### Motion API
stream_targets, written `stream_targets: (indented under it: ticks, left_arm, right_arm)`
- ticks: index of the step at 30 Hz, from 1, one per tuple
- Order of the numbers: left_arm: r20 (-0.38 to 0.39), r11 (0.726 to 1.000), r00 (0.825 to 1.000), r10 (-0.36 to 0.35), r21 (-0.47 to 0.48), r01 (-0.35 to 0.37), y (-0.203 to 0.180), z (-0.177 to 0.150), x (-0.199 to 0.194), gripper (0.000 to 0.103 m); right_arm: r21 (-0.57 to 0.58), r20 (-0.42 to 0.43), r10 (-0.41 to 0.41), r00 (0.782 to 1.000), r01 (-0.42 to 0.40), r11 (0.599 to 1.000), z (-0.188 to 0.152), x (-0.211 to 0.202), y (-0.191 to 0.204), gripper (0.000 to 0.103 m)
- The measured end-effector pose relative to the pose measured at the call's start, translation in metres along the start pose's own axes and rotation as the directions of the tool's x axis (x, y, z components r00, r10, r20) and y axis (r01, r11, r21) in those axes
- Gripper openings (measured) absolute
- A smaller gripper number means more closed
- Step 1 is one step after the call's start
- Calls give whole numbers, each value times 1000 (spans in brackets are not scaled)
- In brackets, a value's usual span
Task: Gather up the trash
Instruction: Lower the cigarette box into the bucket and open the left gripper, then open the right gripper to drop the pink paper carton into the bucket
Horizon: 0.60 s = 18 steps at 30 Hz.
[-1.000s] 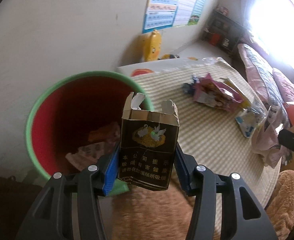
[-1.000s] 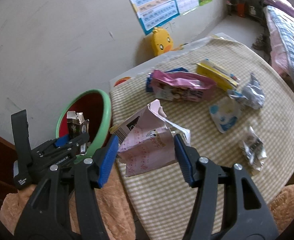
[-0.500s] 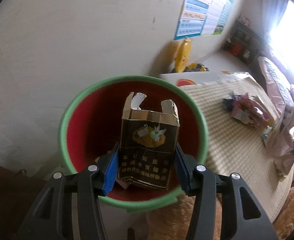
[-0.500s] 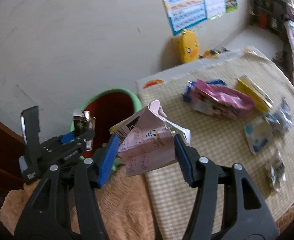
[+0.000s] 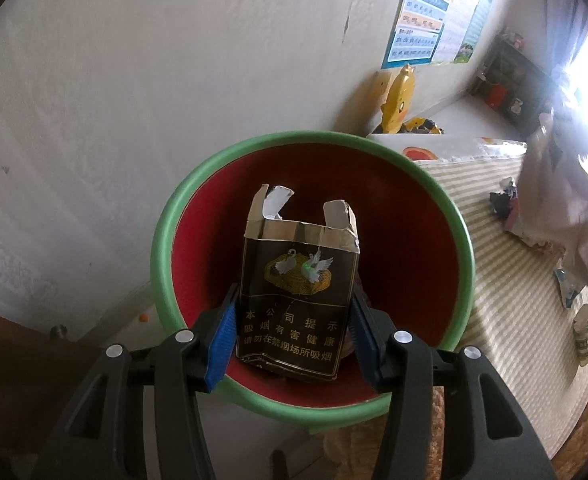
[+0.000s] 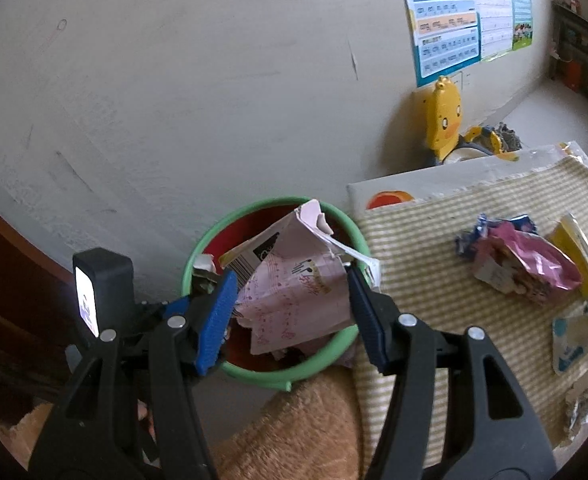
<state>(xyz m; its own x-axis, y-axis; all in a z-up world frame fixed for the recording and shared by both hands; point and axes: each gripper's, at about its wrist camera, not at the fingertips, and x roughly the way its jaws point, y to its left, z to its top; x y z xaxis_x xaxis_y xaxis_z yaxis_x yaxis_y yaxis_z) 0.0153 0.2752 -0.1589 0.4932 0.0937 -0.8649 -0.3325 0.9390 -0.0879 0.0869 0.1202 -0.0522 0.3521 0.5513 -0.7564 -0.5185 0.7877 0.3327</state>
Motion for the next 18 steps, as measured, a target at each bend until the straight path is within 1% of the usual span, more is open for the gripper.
stream_targets:
  ticks: [2,3,4,6,7,8,9,13,14,18]
  left_arm:
    - [-2,1000,1000,0,-11,0,1,-1,1,52]
    - [-1,1000,1000,2,-15,-2,3,-1,1,63]
    - [6,1000,1000,3,-26,-3,4,-2,0,71]
    - [15,999,1000,2,-41,-1,6,-3,-1,72]
    - [14,999,1000,3,-47,-2,7,-3,-1,75]
    - [11,999,1000,6,-49,-5,7,-4,-1,76]
    - [10,999,1000,6,-49,-6,7,-4,-1,76]
    - [5,999,1000,10,-41,-10,3,-7,-2,76]
    - [5,999,1000,10,-40,-9,2,-7,-3,76]
    - [8,1000,1000,8,-29,-8,-6,-8,-3,77]
  right_arm:
    - [10,-4,22,1000,-22,1000,3,4,0,56]
    - [17,-2,32,999,-32,999,5,6,1,56]
    - [25,-1,39,999,-39,999,7,7,0,56]
    - [37,-1,50,999,-50,998,8,9,0,56]
    - [48,0,56,998,-56,997,9,10,-2,57]
    - [55,2,62,998,-62,997,8,10,-2,60]
    - [64,5,70,998,-71,995,7,10,-4,62]
    - [88,12,78,997,-79,993,4,3,-12,63]
    - [102,20,83,996,-85,991,2,0,-16,66]
    - [174,16,134,991,-135,976,2,-4,-31,67]
